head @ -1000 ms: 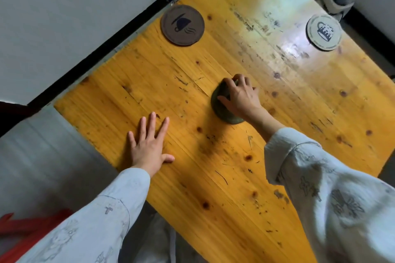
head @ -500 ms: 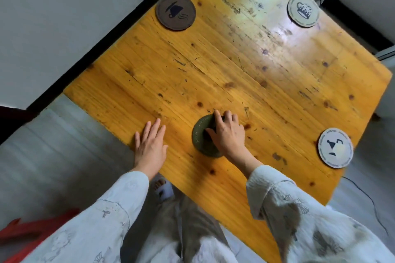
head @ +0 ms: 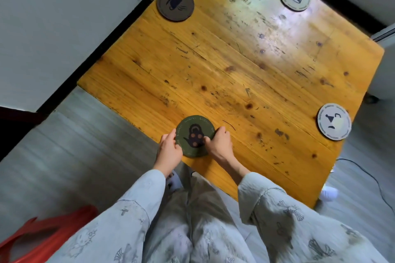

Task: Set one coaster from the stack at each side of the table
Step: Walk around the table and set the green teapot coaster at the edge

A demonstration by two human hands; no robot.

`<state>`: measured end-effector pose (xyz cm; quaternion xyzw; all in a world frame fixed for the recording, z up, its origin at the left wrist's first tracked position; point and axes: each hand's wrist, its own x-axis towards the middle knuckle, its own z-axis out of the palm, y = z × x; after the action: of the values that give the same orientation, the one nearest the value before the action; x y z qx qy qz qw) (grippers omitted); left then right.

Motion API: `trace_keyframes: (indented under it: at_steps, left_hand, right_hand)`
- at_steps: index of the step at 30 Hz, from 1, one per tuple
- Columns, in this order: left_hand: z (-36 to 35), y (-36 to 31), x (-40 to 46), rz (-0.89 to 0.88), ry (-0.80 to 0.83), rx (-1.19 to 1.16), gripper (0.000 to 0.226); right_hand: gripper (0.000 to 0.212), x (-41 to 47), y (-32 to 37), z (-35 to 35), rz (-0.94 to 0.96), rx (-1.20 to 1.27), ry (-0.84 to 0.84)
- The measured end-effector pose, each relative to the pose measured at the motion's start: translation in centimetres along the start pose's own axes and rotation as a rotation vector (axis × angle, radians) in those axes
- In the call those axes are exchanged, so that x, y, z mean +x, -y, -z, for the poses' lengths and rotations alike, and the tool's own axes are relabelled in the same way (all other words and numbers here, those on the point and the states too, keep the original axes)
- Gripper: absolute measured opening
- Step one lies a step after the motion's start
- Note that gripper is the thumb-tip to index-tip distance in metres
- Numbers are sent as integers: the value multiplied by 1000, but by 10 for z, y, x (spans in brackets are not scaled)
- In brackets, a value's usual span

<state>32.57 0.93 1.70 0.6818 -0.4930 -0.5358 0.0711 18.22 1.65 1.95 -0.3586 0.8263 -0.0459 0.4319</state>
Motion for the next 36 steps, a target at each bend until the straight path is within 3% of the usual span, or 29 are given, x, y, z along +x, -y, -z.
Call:
trace_keyframes:
  at_steps: [7,14,18,25,36]
  left_hand:
    - [30,-5,20,47,-28,-181,61]
    - [31,5,14,98,-24,-190,57]
    - [31,-2,21,100,-7,-223,59]
    - [49,-10,36,112,26,-241,63]
    - [59,-5,40,96,19,-261,58]
  right_hand:
    - [34,-2,-1,-12,-57,91,94]
    - [40,2,13,-11,35,170,47]
    - [46,0,17,-14,-22,237,76]
    - [38,3,28,-16,-163,453,107]
    - [39,1,31,-18,-142,469,144]
